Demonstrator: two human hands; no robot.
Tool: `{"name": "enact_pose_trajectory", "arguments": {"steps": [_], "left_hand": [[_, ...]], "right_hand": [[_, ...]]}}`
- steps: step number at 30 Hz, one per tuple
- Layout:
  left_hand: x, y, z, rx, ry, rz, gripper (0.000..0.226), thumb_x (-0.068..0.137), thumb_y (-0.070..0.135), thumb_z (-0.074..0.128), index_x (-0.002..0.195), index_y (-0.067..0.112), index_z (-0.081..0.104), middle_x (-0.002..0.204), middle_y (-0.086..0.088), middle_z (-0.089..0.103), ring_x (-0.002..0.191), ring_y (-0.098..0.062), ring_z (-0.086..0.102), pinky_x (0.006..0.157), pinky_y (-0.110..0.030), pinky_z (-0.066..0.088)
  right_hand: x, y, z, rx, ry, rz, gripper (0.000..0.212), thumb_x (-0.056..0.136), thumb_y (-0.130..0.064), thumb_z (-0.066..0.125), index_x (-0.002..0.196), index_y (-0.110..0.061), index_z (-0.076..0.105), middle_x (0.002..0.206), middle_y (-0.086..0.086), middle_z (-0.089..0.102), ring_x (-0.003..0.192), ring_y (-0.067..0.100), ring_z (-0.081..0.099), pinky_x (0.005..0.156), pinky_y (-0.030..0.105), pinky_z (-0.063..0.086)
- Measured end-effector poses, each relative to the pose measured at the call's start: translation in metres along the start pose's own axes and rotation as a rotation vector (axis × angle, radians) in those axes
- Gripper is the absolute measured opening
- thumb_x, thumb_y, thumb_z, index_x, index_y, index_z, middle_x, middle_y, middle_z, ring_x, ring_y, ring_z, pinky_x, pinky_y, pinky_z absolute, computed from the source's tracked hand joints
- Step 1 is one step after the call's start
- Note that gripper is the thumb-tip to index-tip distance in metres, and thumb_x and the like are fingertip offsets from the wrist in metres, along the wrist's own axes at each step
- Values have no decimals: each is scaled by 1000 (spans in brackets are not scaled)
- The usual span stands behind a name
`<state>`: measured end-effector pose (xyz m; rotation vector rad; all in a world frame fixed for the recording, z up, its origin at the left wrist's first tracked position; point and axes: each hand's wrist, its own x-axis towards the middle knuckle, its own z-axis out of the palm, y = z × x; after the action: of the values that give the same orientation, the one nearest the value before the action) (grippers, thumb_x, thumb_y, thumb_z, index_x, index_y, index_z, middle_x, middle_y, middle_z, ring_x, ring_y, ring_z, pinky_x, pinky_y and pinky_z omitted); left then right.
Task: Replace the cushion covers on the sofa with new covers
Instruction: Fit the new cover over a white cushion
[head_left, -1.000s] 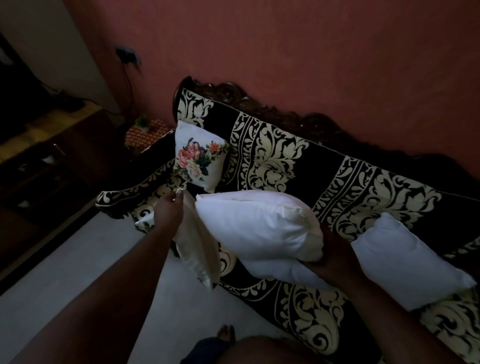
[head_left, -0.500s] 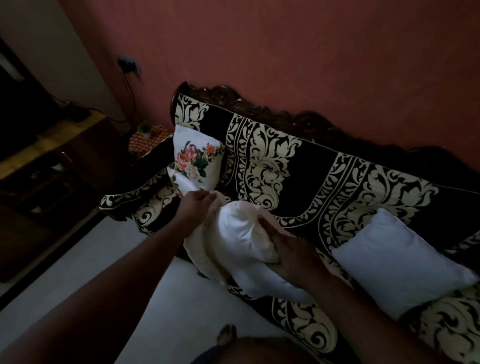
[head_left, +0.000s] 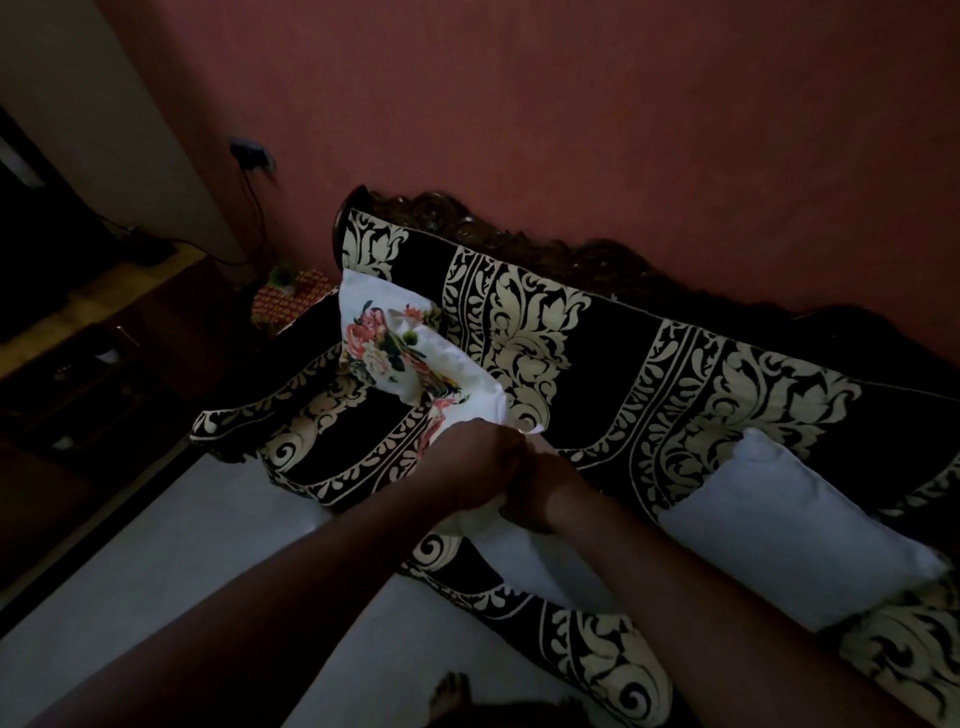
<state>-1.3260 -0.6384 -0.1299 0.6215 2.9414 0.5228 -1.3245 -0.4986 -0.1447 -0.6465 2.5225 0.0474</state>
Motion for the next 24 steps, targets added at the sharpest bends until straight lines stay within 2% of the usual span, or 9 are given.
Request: {"name": "enact_pose_trajectory", "arguments": {"steps": [2, 4, 7, 11, 15, 17, 19, 21, 24], "left_hand": [[3, -1, -2, 70, 32, 42, 51, 95, 49, 31, 89, 20, 73, 82, -5, 70, 73, -28, 66, 63, -37, 50], [5, -4, -8, 195, 99, 38, 53, 92, 55, 29, 92, 25, 72, 85, -1, 72, 75, -27, 68, 62, -33, 50], [8, -7, -14, 201, 125, -58, 31, 100, 45, 46, 108, 31, 73, 97, 1, 73, 85, -24, 70, 67, -31, 52], [12, 18, -10, 114, 88, 8, 37, 97, 47, 45, 111, 33, 77, 109, 0, 71, 98, -24, 66, 80, -30, 50], [14, 18, -13, 61, 110, 30, 34, 101, 42, 51, 129, 32, 69, 116, 2, 73, 106, -22, 67, 84, -33, 51], [9, 4, -13, 123, 261, 91, 50, 96, 53, 55, 143, 35, 55, 122, 4, 68, 109, -21, 63, 85, -34, 46], [-6, -15, -4, 96, 334, 3, 78, 86, 66, 62, 152, 29, 41, 135, 3, 58, 122, -21, 52, 95, -39, 40], [-20, -34, 11, -31, 312, -173, 100, 75, 80, 62, 153, 24, 34, 146, 0, 48, 132, -23, 44, 106, -45, 37], [-23, -49, 23, 22, 252, -271, 111, 67, 99, 39, 148, 22, 41, 150, -3, 45, 136, -30, 41, 111, -49, 34]], "right_hand": [[1, 0, 0, 85, 26, 49, 68, 100, -45, 49, 158, -16, 28, 158, 13, 38, 139, 30, 44, 113, 38, 36], [-5, -1, 4, 206, 146, 91, 66, 97, -44, 56, 155, -21, 34, 150, 9, 49, 131, 29, 52, 104, 36, 42], [-12, -5, 12, 376, 311, 105, 65, 92, -41, 62, 151, -31, 36, 132, 5, 64, 118, 28, 61, 94, 35, 49], [-12, -2, 12, 614, 239, 207, 47, 97, -38, 60, 139, -18, 55, 135, 6, 62, 123, 25, 59, 99, 30, 46], [-8, 8, 7, 738, 317, 216, 43, 96, -32, 64, 134, -14, 57, 133, 7, 63, 122, 25, 59, 100, 30, 48], [-5, 14, 1, 817, 398, 192, 46, 93, -31, 68, 136, -17, 55, 129, 4, 64, 119, 23, 61, 96, 30, 47], [-6, 28, -2, 1091, 546, 151, 58, 84, -27, 78, 135, -26, 51, 126, -4, 64, 116, 15, 62, 97, 32, 48], [-9, 47, -2, 1370, 607, 81, 61, 79, -17, 83, 131, -25, 53, 124, -7, 67, 114, 12, 65, 100, 37, 51], [-18, 65, -6, 1550, 580, 11, 57, 79, -5, 83, 128, -21, 60, 117, -3, 74, 109, 15, 70, 90, 32, 57]]}}
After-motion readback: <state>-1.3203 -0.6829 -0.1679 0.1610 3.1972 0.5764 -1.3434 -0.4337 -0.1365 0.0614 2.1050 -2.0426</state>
